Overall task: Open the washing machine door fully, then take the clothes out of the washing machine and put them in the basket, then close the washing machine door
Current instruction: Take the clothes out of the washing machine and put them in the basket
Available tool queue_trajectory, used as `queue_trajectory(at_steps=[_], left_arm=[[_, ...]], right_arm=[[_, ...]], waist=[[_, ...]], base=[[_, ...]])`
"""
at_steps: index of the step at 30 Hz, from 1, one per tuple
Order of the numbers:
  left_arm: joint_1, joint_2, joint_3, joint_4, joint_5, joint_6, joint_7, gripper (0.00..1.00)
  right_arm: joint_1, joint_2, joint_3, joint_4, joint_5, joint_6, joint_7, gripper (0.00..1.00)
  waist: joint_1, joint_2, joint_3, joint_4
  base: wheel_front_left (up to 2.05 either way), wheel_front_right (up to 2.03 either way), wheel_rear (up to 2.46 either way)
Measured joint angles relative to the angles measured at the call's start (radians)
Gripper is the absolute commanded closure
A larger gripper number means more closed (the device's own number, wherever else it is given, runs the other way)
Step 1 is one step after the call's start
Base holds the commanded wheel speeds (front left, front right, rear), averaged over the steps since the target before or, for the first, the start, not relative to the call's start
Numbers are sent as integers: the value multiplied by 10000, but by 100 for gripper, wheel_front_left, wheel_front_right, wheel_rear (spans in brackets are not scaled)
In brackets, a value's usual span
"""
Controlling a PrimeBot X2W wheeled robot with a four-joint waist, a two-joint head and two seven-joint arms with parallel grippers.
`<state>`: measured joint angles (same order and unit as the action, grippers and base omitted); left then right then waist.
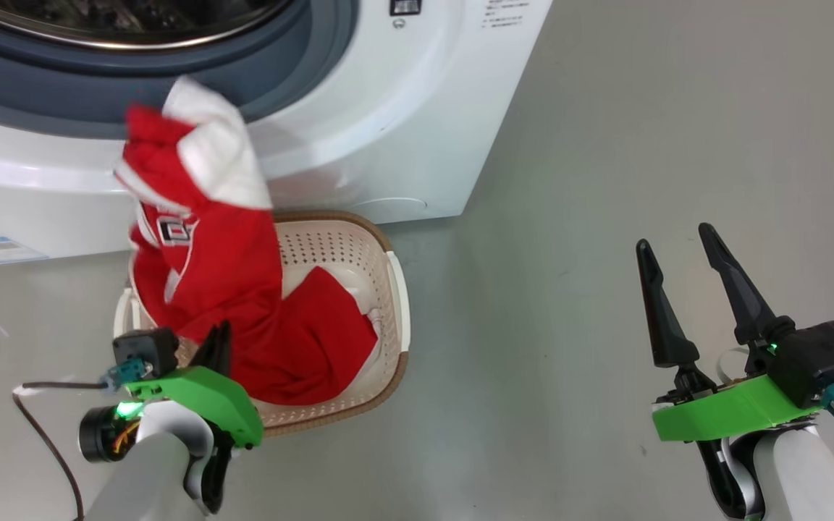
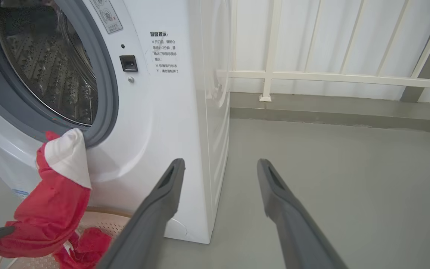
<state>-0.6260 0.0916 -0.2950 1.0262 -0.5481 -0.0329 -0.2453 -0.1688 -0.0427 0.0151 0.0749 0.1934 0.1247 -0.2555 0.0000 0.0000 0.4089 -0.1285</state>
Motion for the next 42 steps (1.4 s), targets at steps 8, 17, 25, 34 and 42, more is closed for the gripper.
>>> queue_trajectory(at_steps=[8, 17, 25, 34, 42], left_arm=[[-774, -117, 38, 1599, -31, -119, -27, 100], [-1322, -104, 82, 2311, -84, -105, -29, 100], [-1583, 127, -136, 2604, -40, 253, 700, 100], [-1745, 407, 21, 2667, -196, 343, 1045, 100], [-1812, 523, 2, 2685, -259, 391, 1114, 100]], right_arm=[[-190, 0, 21, 0, 75, 0, 0, 0], [-430, 0, 146, 10, 268, 0, 0, 0], [-604, 2, 291, 42, 374, 0, 0, 0], [-679, 2, 370, 54, 548, 0, 0, 0], [-875, 2, 374, 69, 610, 0, 0, 0]], waist=[[0, 0, 376, -262], [0, 1, 878, -459], [0, 0, 1344, -696], [1, 0, 1781, -1014], [0, 0, 2014, -1108]], base=[[0, 0, 0], [0, 0, 0], [0, 0, 0], [0, 0, 0], [0, 0, 0]])
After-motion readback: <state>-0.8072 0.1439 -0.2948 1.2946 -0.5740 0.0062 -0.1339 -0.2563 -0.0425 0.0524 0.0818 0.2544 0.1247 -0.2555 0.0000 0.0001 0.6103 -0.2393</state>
